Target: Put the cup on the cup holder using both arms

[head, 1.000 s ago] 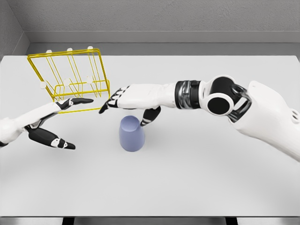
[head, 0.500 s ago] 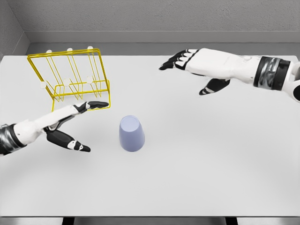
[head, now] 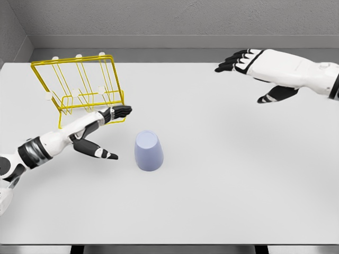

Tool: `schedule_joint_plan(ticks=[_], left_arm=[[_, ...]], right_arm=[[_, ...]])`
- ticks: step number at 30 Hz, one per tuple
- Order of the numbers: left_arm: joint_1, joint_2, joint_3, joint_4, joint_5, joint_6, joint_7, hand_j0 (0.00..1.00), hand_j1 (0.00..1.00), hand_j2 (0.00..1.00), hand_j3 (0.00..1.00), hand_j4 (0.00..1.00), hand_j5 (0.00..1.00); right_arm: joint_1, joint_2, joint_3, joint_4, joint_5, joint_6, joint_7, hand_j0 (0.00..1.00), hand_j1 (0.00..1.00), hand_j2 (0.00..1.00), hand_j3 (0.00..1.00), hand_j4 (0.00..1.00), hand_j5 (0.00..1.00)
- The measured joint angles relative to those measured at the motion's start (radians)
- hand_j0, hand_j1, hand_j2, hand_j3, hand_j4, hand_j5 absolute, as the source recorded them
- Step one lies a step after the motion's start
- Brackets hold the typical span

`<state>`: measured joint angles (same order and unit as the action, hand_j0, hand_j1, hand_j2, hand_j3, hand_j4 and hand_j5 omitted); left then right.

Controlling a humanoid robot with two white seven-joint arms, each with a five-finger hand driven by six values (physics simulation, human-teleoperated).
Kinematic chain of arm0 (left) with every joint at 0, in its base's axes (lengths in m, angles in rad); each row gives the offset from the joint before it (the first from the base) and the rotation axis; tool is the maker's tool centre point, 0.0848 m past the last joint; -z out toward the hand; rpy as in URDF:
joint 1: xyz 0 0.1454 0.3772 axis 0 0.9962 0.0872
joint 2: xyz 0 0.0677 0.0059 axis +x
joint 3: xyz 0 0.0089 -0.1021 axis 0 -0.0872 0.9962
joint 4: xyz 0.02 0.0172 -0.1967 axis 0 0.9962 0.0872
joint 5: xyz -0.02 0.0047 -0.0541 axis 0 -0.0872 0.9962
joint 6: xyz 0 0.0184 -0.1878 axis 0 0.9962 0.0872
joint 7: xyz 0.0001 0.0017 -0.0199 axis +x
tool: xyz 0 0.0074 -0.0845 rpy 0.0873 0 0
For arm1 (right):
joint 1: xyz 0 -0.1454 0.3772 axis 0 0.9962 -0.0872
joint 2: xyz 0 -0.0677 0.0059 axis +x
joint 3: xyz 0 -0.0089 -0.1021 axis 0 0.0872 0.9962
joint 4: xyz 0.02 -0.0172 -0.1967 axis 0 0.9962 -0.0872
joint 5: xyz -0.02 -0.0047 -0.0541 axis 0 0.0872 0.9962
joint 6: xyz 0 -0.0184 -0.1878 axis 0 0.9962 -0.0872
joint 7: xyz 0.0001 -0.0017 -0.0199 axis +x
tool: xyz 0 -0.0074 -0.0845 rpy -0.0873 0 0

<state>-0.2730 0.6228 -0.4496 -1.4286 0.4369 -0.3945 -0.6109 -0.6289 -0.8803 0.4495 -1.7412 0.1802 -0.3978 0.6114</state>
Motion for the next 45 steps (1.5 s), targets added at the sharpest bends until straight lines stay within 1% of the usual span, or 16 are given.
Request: schedule_joint_plan(ticks=[7,10,12,15,18,26,35,37,42,45], left_arm=[[-0.025,-0.055,-0.001,0.051,-0.065,0.029,0.0,1.0,1.0,1.0,1.0,1.0,1.0],[-0.028,-0.075,-0.003,0.074,-0.087,0.032,0.0,1.0,1.0,1.0,1.0,1.0,1.0],[-0.028,-0.087,-0.003,0.092,-0.1,0.032,0.0,1.0,1.0,1.0,1.0,1.0,1.0],[-0.028,-0.094,-0.001,0.105,-0.111,0.029,0.0,1.0,1.0,1.0,1.0,1.0,1.0],[-0.026,-0.089,0.0,0.11,-0.108,0.022,0.0,1.0,1.0,1.0,1.0,1.0,1.0],[0.011,-0.049,-0.003,0.1,-0.104,-0.024,0.0,1.0,1.0,1.0,1.0,1.0,1.0],[0.026,-0.002,-0.011,0.096,-0.104,-0.074,0.0,1.0,1.0,1.0,1.0,1.0,1.0],[0.044,0.004,-0.014,0.078,-0.104,-0.082,0.0,1.0,1.0,1.0,1.0,1.0,1.0],[0.046,0.008,-0.023,0.033,-0.105,-0.082,0.0,1.0,1.0,1.0,1.0,1.0,1.0],[0.044,0.004,-0.026,0.019,-0.107,-0.075,0.0,1.0,1.0,1.0,1.0,1.0,1.0]], right_arm=[[0.011,-0.008,-0.016,0.002,-0.001,0.0,0.0,1.0,1.0,1.0,1.0,1.0,1.0],[0.046,-0.022,-0.019,0.013,-0.002,0.0,0.0,1.0,1.0,1.0,1.0,1.0,1.0],[0.107,-0.034,-0.038,0.03,-0.002,0.0,0.0,1.0,1.0,1.0,1.0,1.0,1.0],[0.118,-0.048,-0.076,0.038,-0.002,0.0,0.0,1.0,1.0,1.0,1.0,1.0,1.0],[0.118,-0.053,-0.091,0.04,-0.002,-0.001,0.0,1.0,1.0,1.0,1.0,1.0,1.0],[0.118,-0.056,-0.099,0.039,-0.002,-0.003,0.0,1.0,1.0,1.0,1.0,1.0,1.0],[0.118,-0.056,-0.1,0.043,-0.002,-0.003,0.0,1.0,1.0,1.0,1.0,1.0,1.0],[0.118,-0.056,-0.1,0.044,-0.003,-0.003,0.0,1.0,1.0,1.0,1.0,1.0,1.0],[0.118,-0.056,-0.1,0.045,-0.002,-0.003,0.0,1.0,1.0,1.0,1.0,1.0,1.0],[0.118,-0.056,-0.1,0.046,-0.002,-0.003,0.0,1.0,1.0,1.0,1.0,1.0,1.0]])
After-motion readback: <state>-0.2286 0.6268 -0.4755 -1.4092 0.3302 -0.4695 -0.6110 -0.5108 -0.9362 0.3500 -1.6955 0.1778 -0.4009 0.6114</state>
